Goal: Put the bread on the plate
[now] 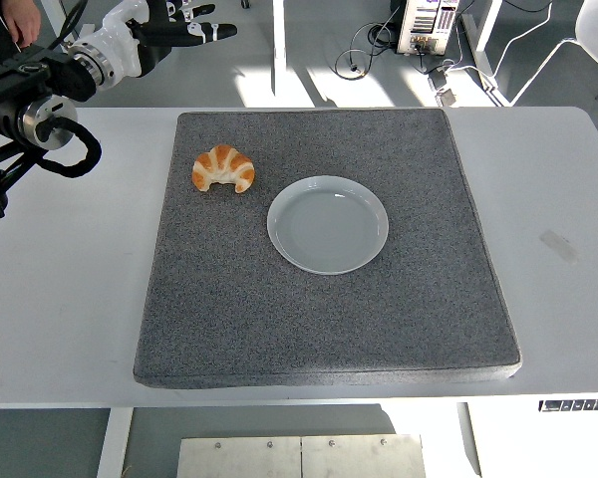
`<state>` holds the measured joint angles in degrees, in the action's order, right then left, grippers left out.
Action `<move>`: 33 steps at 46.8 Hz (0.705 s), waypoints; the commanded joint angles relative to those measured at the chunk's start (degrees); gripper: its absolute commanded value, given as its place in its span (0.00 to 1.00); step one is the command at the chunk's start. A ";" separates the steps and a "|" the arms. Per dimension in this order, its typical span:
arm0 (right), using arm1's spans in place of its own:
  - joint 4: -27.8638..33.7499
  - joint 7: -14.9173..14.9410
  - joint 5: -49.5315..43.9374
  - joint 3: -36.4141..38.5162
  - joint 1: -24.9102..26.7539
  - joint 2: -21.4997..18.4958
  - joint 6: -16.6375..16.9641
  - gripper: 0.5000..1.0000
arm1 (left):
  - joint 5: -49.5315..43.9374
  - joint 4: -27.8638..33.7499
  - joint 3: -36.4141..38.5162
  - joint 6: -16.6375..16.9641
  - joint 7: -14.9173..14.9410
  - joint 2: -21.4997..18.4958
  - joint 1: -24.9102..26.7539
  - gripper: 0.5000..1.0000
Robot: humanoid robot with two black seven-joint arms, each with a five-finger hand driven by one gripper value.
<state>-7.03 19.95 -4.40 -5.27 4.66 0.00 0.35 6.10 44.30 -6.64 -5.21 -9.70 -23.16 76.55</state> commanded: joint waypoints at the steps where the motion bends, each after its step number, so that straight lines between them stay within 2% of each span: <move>1: 0.00 0.00 0.00 0.00 0.00 0.00 0.00 1.00 | 3.38 0.35 3.12 -0.68 -0.67 -0.92 1.93 0.96; 9: 0.00 0.00 0.00 0.00 0.00 0.00 0.00 1.00 | 14.62 2.90 4.70 -1.29 -3.48 -4.17 3.34 0.97; 14: 0.00 0.00 0.00 0.00 0.00 0.00 0.00 1.00 | 20.87 2.19 7.94 -0.59 -2.69 -3.65 2.90 0.93; 16: 0.00 0.00 0.00 0.00 0.00 0.00 0.00 1.00 | 21.75 1.93 10.58 -0.33 -1.47 -3.30 3.25 0.93; 20: 0.00 0.00 0.00 0.00 0.00 0.00 0.00 1.00 | 24.21 -0.26 15.77 1.42 1.79 -1.37 3.34 0.92; 27: 0.00 0.00 0.00 0.00 0.00 0.00 0.00 1.00 | 28.70 -6.24 20.70 2.04 2.49 4.17 2.64 0.91; 33: 0.00 0.00 0.00 0.00 0.00 0.00 0.00 1.00 | 28.79 -9.05 21.31 2.04 2.49 6.45 0.62 0.91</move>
<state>-7.03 19.94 -4.40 -5.27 4.65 0.00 0.35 34.86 36.63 14.38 -3.14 -7.22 -17.70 78.25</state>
